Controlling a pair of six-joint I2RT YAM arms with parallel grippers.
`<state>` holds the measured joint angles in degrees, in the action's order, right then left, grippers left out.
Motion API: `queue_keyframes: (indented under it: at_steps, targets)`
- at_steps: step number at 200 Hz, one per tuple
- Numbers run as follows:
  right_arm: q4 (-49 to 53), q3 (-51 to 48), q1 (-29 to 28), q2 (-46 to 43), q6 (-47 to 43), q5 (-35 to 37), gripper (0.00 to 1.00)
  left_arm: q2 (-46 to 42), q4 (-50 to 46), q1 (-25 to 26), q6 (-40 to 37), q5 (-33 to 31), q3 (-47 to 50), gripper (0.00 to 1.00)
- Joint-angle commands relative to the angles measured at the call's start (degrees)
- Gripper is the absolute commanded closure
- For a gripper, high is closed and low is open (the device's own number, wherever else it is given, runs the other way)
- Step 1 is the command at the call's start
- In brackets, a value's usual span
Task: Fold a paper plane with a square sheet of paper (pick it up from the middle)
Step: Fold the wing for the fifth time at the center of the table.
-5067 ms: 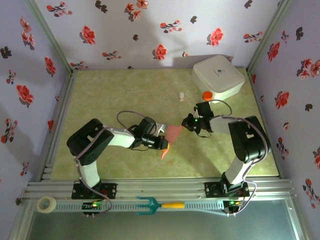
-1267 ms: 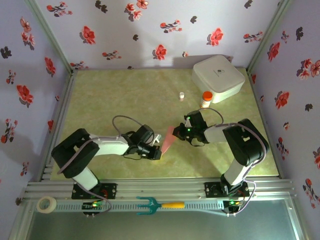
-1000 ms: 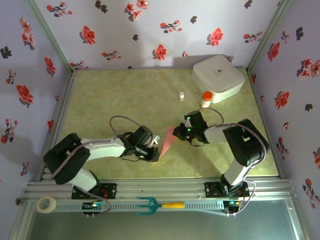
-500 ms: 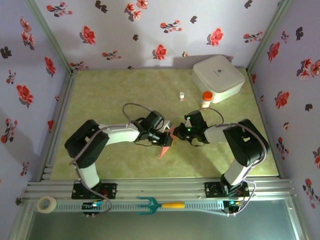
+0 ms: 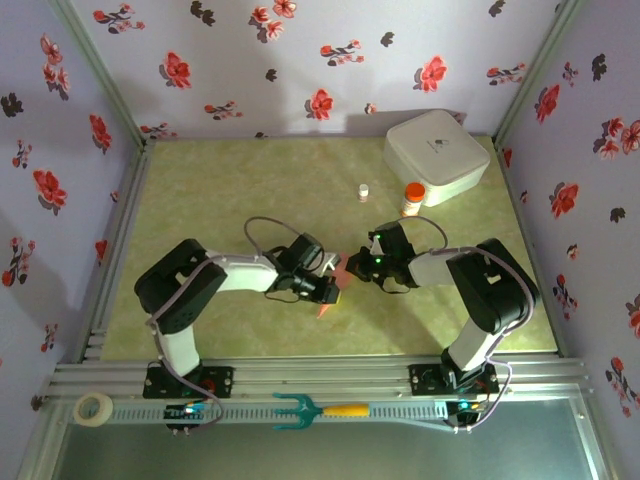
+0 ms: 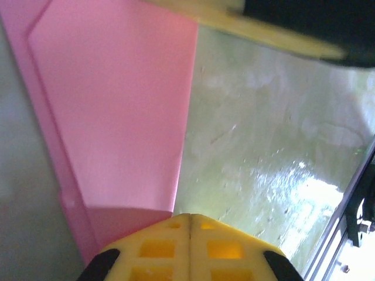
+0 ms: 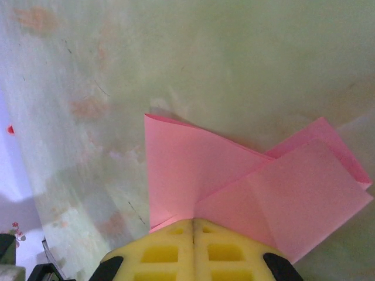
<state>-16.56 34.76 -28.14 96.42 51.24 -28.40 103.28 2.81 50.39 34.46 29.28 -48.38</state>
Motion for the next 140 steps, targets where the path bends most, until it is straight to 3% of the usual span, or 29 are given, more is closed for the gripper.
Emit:
queue_keyframes:
  at_steps: [1, 52, 103, 140]
  targets:
    - [5.72, -1.45, 0.46, 1.29, -0.57, 4.77, 0.99, -1.86, -6.36, 1.20, 0.11, -0.45, 5.02, 0.97]
    - [5.74, -1.39, 0.46, 1.25, -0.44, 4.66, 0.99, -7.27, -7.04, 2.73, 1.47, -2.16, 10.37, 0.97]
    - [6.26, -1.06, 0.43, 0.71, -0.53, 4.36, 0.99, -22.06, -5.91, 4.73, 1.68, -11.81, 13.19, 1.00]
    - [6.58, -0.75, 0.46, 0.26, -0.51, 4.41, 0.98, -20.69, -3.55, 0.45, 0.45, -8.04, 7.68, 1.00]
